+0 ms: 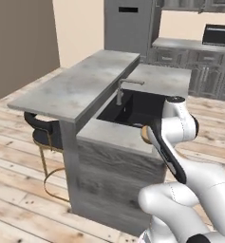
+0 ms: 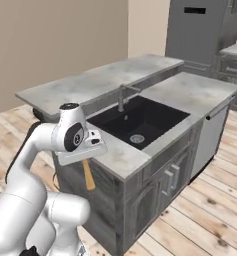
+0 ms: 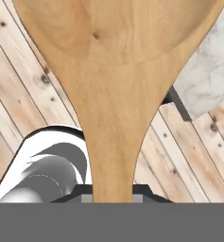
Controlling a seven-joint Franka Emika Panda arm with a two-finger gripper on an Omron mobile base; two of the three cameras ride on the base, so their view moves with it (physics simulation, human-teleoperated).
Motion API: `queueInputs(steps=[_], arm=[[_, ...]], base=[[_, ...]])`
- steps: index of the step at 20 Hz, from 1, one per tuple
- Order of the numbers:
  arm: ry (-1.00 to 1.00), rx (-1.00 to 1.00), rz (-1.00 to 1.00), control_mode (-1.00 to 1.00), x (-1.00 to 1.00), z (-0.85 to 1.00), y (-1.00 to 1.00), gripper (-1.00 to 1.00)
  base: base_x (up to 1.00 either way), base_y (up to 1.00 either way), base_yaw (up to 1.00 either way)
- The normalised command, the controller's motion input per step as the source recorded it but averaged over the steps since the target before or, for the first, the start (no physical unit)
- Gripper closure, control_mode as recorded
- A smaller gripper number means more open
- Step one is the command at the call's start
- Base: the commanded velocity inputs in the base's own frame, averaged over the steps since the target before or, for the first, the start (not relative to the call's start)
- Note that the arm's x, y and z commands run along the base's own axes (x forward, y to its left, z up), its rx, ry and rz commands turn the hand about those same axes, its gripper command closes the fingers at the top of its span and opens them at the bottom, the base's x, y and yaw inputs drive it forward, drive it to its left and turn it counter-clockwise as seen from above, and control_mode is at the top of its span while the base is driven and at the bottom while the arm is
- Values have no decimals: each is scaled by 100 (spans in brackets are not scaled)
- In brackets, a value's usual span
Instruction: Organize the utensils by type. Pick up the wooden spoons from the counter and place them in the open cabinet. Then pick up the metallic utensils from the counter and place them in the open drawer.
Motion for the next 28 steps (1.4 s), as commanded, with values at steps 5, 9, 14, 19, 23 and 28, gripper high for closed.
queueInputs(steps=[5,9,14,19,23,28], arm=[[0,0,0,100,0,0,0,100],[0,0,0,100,0,0,0,100],[0,0,0,100,0,0,0,100],[0,0,0,100,0,0,0,100],[0,0,0,100,0,0,0,100],[0,0,0,100,0,0,0,100]], base=[[0,19,19],[1,8,25],[9,1,31],[10,-1,30],[18,-16,-5],[31,-25,-36]])
